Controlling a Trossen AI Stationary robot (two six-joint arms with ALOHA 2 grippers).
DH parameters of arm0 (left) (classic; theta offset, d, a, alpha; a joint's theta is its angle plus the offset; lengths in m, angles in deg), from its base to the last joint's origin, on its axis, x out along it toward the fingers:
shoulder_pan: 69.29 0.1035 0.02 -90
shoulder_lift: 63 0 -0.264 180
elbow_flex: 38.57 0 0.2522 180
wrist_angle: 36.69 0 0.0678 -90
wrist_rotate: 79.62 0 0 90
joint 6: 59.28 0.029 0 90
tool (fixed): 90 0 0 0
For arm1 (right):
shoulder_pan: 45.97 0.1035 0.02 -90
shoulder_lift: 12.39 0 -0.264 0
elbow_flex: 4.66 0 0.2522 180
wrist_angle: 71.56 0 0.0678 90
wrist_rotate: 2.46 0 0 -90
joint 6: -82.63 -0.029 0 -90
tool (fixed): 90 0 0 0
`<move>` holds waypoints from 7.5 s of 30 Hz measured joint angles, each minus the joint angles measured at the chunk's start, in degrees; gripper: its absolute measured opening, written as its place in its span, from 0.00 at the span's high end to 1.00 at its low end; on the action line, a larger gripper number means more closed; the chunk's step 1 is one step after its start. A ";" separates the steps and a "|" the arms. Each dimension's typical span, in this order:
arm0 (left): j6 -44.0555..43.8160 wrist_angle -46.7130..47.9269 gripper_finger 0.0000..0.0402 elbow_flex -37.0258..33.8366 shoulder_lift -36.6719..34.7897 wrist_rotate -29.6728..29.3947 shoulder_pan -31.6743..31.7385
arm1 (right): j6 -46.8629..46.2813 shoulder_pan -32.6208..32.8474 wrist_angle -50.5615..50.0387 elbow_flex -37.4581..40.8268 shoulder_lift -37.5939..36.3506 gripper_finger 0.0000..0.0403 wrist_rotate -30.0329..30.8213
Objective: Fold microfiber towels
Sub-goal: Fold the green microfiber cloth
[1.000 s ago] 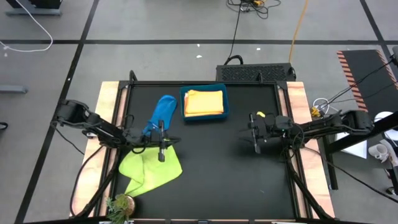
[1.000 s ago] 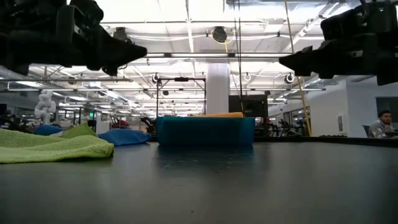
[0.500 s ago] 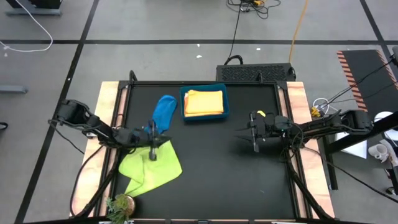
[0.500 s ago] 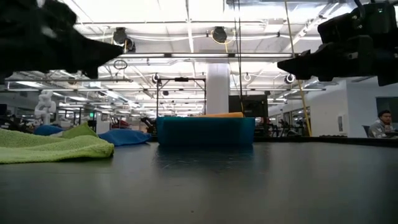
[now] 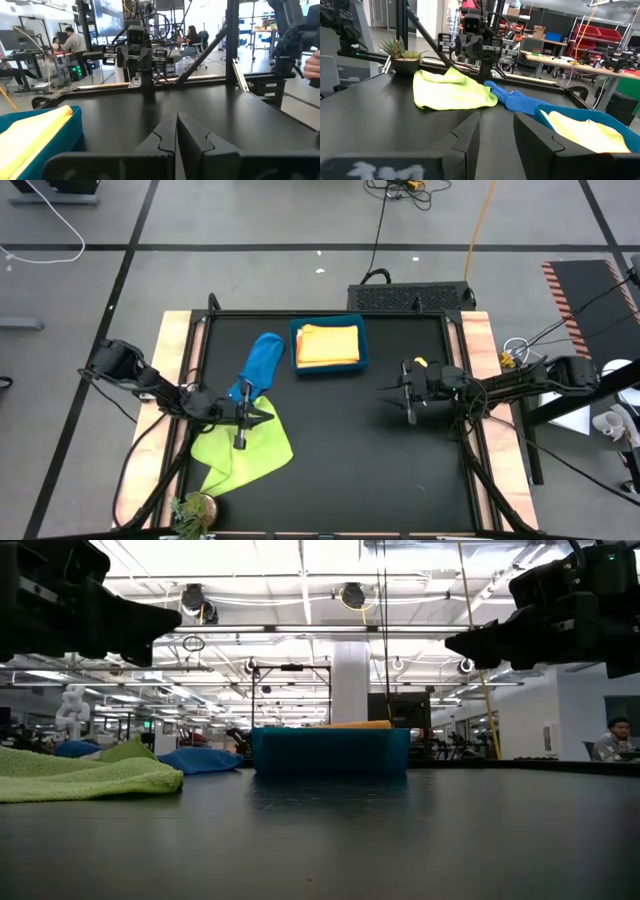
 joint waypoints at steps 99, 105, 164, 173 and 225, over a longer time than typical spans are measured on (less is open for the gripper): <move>-0.94 0.15 0.96 0.04 0.00 -0.04 0.03 | 5.16 14.15 -15.56 -55.31 54.59 0.73 -6.48; -0.92 0.26 0.96 0.04 0.00 -0.06 0.04 | 5.26 14.77 -19.42 -62.55 58.18 0.73 -6.36; -0.94 0.21 0.96 0.04 -0.02 -0.06 0.04 | 9.71 17.24 -40.78 -78.03 71.93 0.98 -1.56; -0.94 0.21 0.96 0.02 -0.02 -0.04 0.04 | 9.06 14.87 -49.59 -69.01 60.73 1.00 5.45; -16.24 66.68 0.96 41.43 1.95 -1.61 1.52 | -12.64 15.23 -2.86 -0.04 14.47 1.00 16.44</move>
